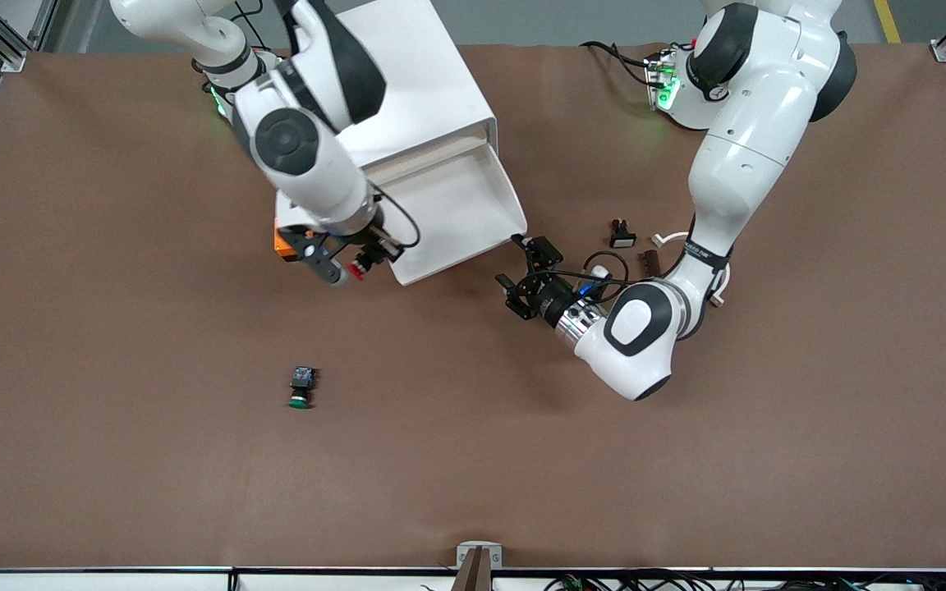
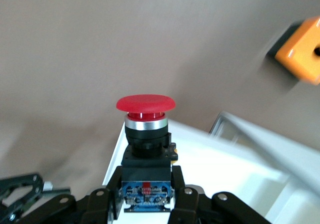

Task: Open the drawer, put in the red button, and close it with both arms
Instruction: 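Lift the red button with the right gripper and carry it over the drawer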

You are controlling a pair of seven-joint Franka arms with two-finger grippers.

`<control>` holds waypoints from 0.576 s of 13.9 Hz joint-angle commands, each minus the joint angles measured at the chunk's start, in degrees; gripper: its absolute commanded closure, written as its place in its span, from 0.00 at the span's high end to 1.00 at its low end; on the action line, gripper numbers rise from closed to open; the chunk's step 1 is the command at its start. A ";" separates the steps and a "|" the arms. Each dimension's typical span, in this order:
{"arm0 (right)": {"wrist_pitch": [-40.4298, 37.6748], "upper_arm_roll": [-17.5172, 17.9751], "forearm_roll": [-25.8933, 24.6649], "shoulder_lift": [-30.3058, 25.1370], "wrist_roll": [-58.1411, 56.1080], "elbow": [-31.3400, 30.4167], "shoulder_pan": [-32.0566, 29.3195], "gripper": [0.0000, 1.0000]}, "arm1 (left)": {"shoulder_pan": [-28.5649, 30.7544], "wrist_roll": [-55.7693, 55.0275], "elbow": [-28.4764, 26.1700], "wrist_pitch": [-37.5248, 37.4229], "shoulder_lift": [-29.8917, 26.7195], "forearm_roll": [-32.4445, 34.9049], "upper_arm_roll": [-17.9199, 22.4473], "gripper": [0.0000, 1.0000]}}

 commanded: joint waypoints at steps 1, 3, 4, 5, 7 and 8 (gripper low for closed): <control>8.28 -0.86 1.13 -0.67 10.28 -4.23 5.75 0.00 | -0.58 9.88 2.38 -0.09 -1.74 4.79 0.17 1.00; 12.61 -0.86 1.13 -0.58 14.95 -6.09 8.57 0.00 | -0.76 16.82 3.88 1.30 -2.44 10.58 0.00 0.99; 13.32 -0.95 1.05 0.20 17.76 -6.09 10.41 0.00 | -0.76 20.51 3.97 2.53 -3.31 12.87 0.00 0.99; 13.41 -0.95 0.96 1.25 19.79 -5.91 11.30 0.00 | -0.76 23.68 4.06 4.28 -4.37 15.76 0.00 0.99; 13.24 -0.86 0.96 2.84 22.87 -5.39 12.89 0.00 | -1.63 28.00 3.98 8.15 -6.13 22.78 0.00 0.99; 13.24 -0.86 1.05 2.93 23.93 -5.30 13.24 0.00 | -1.72 30.02 4.06 10.17 -6.66 26.47 0.00 0.99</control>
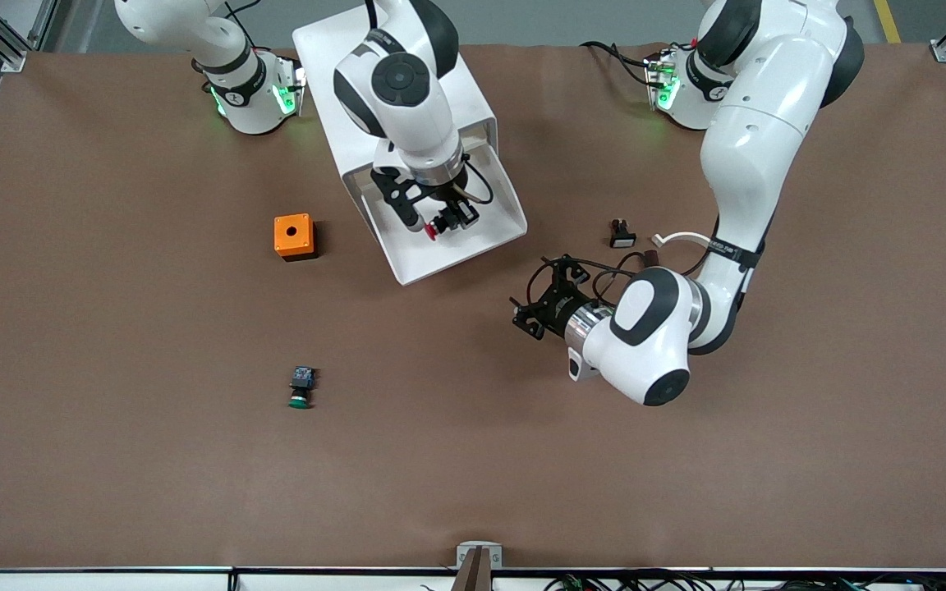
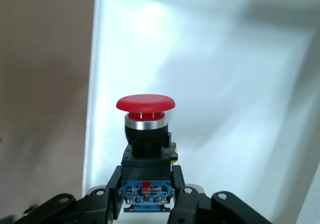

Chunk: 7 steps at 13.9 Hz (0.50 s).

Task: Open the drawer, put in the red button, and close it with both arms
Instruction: 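Lift the red button with the right gripper and carry it over the drawer, then lower the red button into the drawer and open the right gripper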

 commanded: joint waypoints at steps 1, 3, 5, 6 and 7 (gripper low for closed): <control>0.48 -0.81 1.04 1.05 3.39 0.41 1.77 0.00 | -1.49 4.97 -0.46 5.08 -3.08 8.67 0.16 0.99; 0.40 -0.81 1.04 1.92 4.80 0.67 2.39 0.00 | -2.11 6.21 -0.55 9.47 -4.57 15.52 -0.10 0.99; 0.13 -0.81 1.04 2.72 4.72 1.02 2.48 0.24 | -2.46 6.30 -0.63 13.43 -5.46 19.93 -0.45 0.99; 0.04 -0.81 1.04 3.33 4.28 1.63 2.39 0.47 | -3.33 6.30 -0.81 14.93 -6.07 21.86 -0.28 0.99; -0.13 -0.81 0.95 4.29 4.19 2.42 2.39 0.97 | -3.52 6.22 -0.98 15.55 -6.77 23.80 -0.45 0.99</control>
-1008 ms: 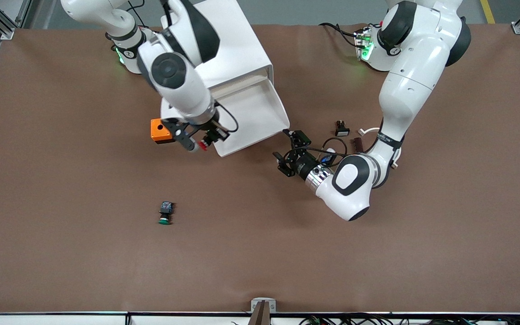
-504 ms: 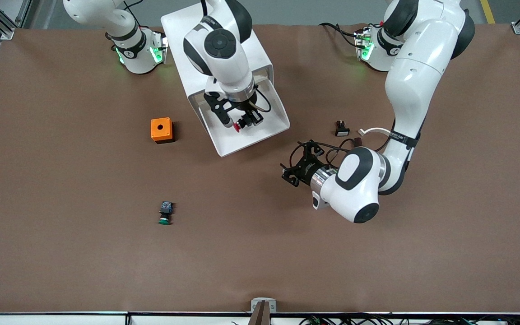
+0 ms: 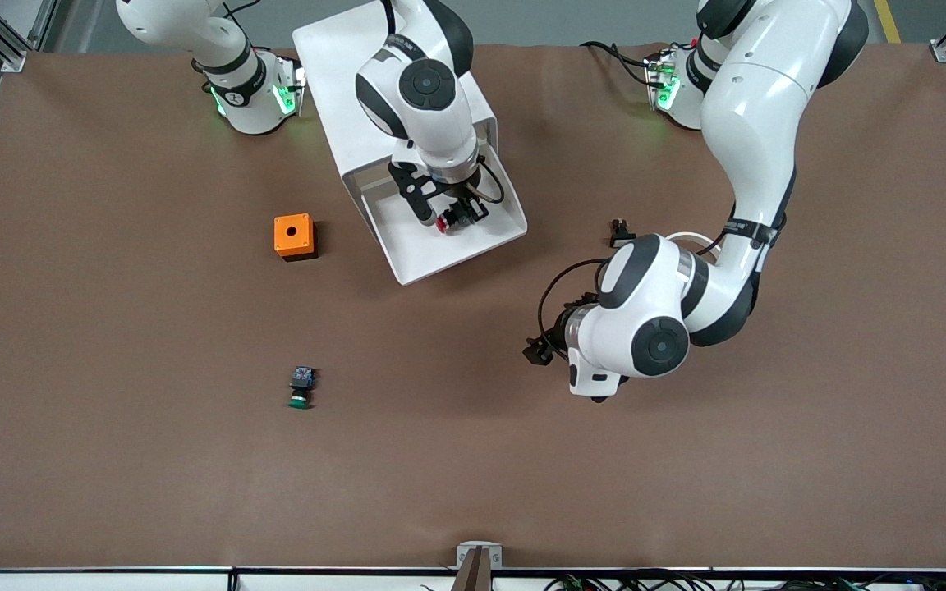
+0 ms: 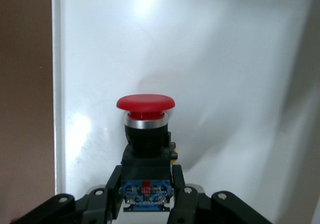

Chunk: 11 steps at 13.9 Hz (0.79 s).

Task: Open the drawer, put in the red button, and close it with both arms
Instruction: 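Lower the red button into the drawer and open the right gripper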

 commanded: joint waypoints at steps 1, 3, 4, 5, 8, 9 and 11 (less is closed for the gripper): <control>-0.51 -0.76 0.69 2.87 -0.40 3.42 0.80 1.00 | -1.26 0.57 -1.07 2.30 -2.23 6.08 -0.04 0.99; -2.25 -0.76 0.77 3.23 -3.99 5.45 -0.07 1.00 | -2.57 0.39 -1.16 3.70 -2.24 10.12 0.04 0.99; -4.96 -0.84 0.95 3.23 -6.44 7.37 -0.86 1.00 | -3.28 0.04 -1.16 4.32 -2.24 12.15 0.04 0.99; -8.56 -0.85 1.12 3.23 -8.90 10.00 -2.52 1.00 | -3.98 -0.23 -1.16 4.58 -2.15 13.82 0.04 0.99; -19.37 -0.76 2.09 3.23 -18.30 17.39 -7.70 1.00 | -5.39 -0.58 -1.68 5.64 -2.15 16.03 0.04 0.99; -22.97 -0.76 3.14 3.23 -22.60 19.50 -9.90 1.00 | -5.66 -0.58 -1.77 5.64 -2.15 16.21 0.13 0.99; -28.35 -0.84 3.23 3.14 -32.00 22.41 -14.20 1.00 | -5.66 -0.58 -1.95 5.64 -2.15 16.30 0.04 1.00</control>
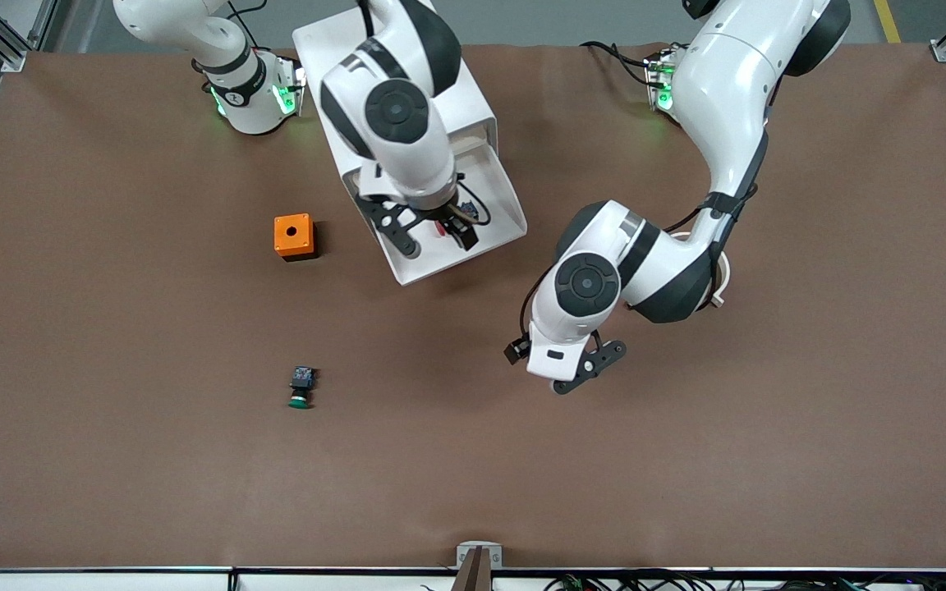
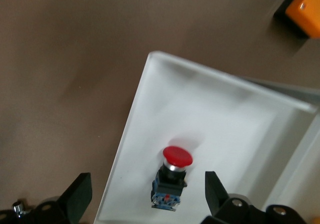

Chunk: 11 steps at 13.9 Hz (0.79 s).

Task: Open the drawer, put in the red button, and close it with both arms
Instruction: 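Lower the red button into the drawer and open the right gripper, then withdraw the right gripper while the left gripper moves to the drawer front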

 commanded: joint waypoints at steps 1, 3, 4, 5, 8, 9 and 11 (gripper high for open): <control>-5.96 0.42 1.30 0.66 -11.54 4.27 -5.71 1.00 | -0.13 -0.42 -1.10 0.66 -0.88 1.66 0.07 1.00; -8.68 0.24 -0.97 0.48 -21.28 4.54 -9.84 1.00 | -0.91 -0.33 -1.19 0.66 -0.88 1.66 -0.01 1.00; -10.70 0.16 -4.90 0.22 -28.12 4.54 -11.60 1.00 | -1.79 -0.42 -1.36 0.66 -0.88 1.66 -0.01 1.00; -12.37 0.15 -7.73 -0.22 -33.76 4.54 -13.36 1.00 | -2.67 -0.42 -1.53 0.66 -0.88 1.66 -0.01 1.00; -14.50 0.07 -10.83 -3.02 -52.20 4.28 -20.64 1.00 | -5.31 -0.51 -1.54 0.66 -0.44 1.66 -0.01 1.00; -15.28 0.07 -10.92 -4.08 -58.97 4.28 -24.06 1.00 | -6.44 -0.51 -1.54 0.66 -0.36 1.66 -0.01 1.00; -15.47 0.07 -11.01 -5.75 -67.09 4.28 -28.65 1.00 | -8.64 -0.51 -1.71 0.66 -0.27 1.65 0.07 1.00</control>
